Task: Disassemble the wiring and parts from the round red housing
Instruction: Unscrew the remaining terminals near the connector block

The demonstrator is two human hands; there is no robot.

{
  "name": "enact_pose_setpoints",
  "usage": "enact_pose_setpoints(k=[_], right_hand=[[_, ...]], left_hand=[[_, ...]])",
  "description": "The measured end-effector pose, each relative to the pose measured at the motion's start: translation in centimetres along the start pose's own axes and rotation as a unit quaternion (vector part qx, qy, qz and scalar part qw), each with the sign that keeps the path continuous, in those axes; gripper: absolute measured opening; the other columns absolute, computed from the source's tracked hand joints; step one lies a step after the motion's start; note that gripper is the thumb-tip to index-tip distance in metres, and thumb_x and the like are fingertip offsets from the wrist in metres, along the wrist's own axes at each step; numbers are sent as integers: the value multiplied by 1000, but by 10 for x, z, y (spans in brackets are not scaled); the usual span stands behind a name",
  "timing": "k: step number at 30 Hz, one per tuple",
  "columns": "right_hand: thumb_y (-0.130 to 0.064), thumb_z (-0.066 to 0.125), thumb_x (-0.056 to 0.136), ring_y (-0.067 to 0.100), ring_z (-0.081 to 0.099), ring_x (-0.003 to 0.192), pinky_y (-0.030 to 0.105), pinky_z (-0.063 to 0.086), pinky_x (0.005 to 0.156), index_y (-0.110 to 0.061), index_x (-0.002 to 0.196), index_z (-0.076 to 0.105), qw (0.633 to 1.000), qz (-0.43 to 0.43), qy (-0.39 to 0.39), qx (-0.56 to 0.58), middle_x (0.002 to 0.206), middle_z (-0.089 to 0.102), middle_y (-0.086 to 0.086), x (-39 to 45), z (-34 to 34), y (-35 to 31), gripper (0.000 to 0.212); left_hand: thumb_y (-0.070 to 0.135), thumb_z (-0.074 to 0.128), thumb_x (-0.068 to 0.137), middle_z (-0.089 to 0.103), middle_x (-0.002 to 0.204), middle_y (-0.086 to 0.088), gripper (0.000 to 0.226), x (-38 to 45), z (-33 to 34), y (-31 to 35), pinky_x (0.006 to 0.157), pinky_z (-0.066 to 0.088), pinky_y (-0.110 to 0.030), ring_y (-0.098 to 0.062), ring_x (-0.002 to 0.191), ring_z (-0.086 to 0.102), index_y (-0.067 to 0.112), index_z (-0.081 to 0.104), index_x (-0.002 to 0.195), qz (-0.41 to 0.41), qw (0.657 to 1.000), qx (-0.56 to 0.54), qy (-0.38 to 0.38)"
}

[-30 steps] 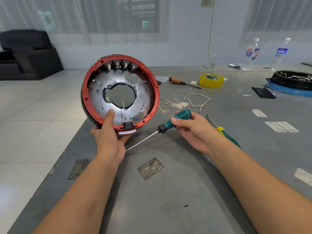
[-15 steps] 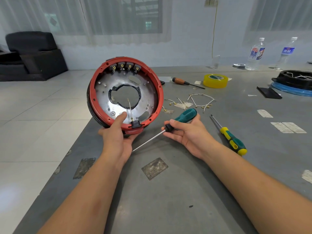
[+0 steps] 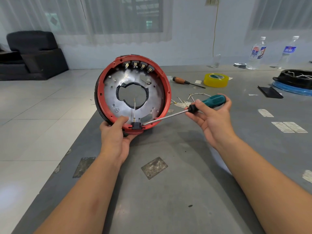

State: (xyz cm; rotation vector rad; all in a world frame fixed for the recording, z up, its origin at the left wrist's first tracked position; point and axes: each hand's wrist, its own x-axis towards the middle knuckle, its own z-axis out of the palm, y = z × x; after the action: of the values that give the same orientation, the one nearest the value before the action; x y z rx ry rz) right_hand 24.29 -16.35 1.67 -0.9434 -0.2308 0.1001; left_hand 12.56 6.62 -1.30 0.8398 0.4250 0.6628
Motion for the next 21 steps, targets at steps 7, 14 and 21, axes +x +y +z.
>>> enact_pose_setpoints(k=[7, 14, 21], right_hand=[[1, 74, 90, 36, 76, 92, 45, 63, 76, -30, 134, 27, 997, -62, 8, -37, 124, 55, 27, -3, 4, 1, 71], [-3, 78, 87, 40, 74, 98, 48, 63, 76, -27, 138, 27, 996, -78, 14, -38, 126, 57, 28, -1, 4, -1, 76], [-3, 77, 89, 39, 74, 99, 46, 63, 77, -29, 139, 26, 995, -73, -4, -73, 127, 57, 30, -5, 7, 0, 76]], left_hand=[[-10, 58, 92, 64, 103, -5, 45, 2, 0, -9, 78, 65, -56, -12, 74, 72, 17, 45, 125, 54, 998, 45, -9], [-10, 63, 90, 69, 93, 2, 52, 1, 2, -14, 99, 56, -62, -18, 91, 66, 22, 42, 125, 58, 994, 90, -16], [-10, 61, 91, 67, 92, 4, 57, 3, 1, -16, 102, 55, -60, -12, 82, 67, 16, 39, 136, 57, 994, 95, -19]])
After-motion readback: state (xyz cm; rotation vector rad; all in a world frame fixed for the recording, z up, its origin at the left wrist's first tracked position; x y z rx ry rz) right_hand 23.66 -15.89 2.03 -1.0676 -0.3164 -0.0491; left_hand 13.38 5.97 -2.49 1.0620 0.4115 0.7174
